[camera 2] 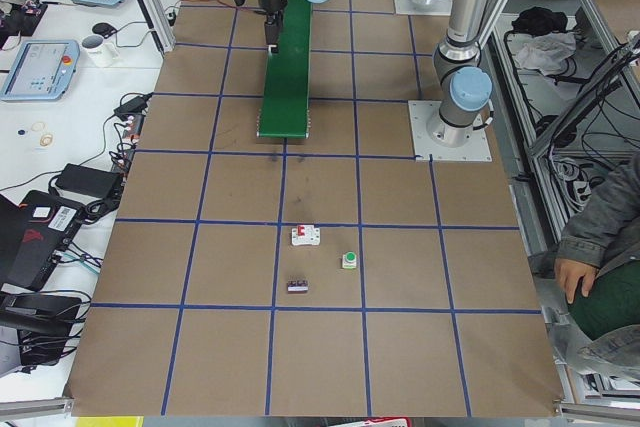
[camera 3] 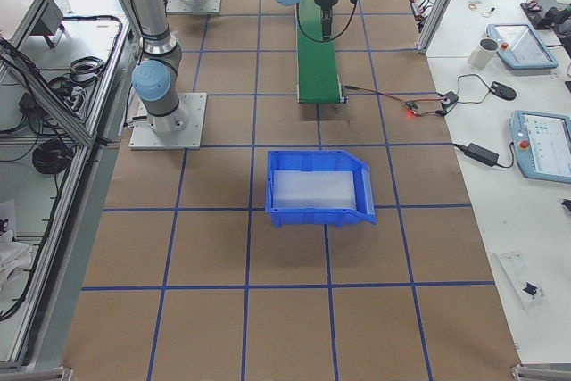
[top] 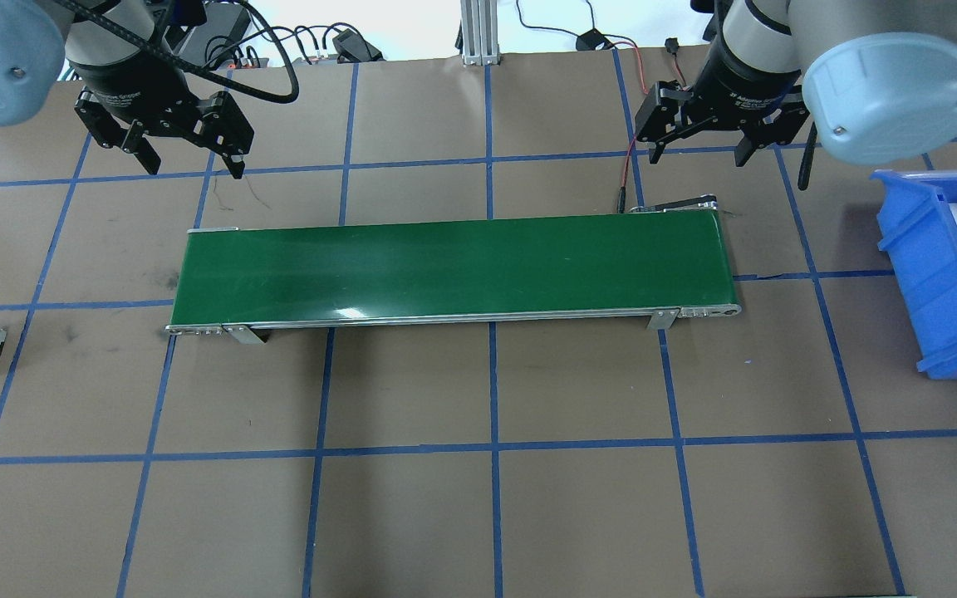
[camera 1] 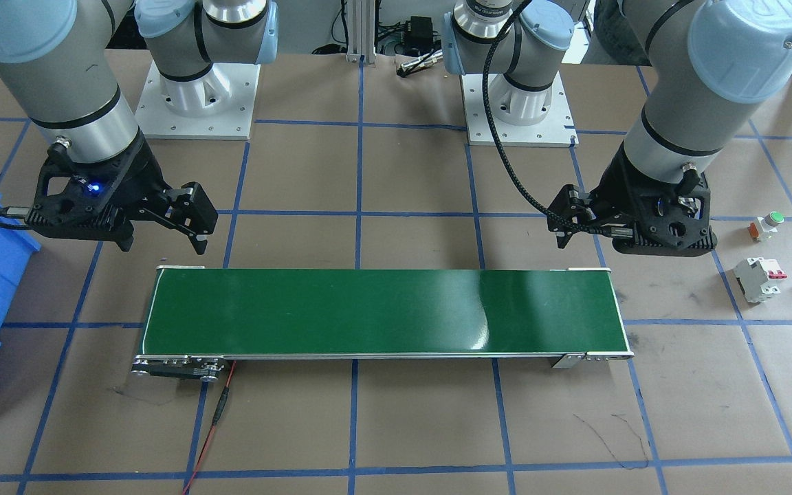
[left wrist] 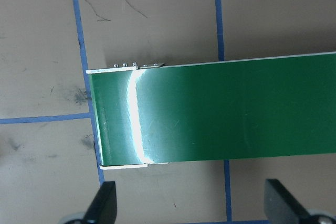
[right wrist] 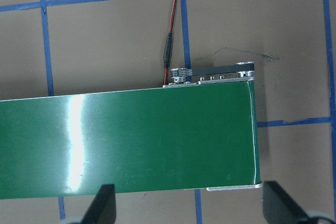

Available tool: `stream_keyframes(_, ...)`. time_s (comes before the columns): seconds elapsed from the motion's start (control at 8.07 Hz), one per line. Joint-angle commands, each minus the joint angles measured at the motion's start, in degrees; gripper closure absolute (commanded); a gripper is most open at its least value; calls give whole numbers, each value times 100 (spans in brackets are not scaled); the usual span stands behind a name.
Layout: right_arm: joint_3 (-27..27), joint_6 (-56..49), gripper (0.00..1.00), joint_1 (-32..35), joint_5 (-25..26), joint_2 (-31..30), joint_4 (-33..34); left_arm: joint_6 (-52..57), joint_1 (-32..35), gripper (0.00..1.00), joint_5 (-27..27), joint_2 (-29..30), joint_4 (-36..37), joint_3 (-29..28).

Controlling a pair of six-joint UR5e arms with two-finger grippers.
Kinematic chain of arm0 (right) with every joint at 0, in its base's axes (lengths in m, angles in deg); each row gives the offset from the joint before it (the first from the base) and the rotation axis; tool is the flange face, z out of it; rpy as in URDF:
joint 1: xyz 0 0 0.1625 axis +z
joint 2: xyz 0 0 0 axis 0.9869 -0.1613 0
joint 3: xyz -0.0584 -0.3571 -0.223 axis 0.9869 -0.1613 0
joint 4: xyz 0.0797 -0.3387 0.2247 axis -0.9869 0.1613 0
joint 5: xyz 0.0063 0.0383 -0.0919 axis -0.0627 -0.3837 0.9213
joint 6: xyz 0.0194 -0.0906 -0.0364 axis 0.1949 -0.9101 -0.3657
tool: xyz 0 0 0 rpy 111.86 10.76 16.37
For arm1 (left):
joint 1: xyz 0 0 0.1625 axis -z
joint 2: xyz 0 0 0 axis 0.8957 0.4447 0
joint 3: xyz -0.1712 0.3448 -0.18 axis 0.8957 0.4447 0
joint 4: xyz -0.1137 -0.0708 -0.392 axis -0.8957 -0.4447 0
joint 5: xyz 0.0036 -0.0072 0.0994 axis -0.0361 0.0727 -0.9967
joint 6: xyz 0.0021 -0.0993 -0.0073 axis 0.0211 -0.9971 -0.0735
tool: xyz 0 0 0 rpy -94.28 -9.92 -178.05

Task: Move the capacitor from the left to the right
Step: 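Move the left gripper down toward the black capacitor near the breaker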

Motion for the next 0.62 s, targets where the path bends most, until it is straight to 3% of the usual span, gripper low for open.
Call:
stream_keyframes(0.0, 0, 3, 0, 0, -2, 0, -8, 0, 0, 0, 0, 12, 0, 0)
stream_keyframes(0.5, 9, 3, 0, 0, -2, 0, 1, 61, -26, 0, -44, -14, 0, 0)
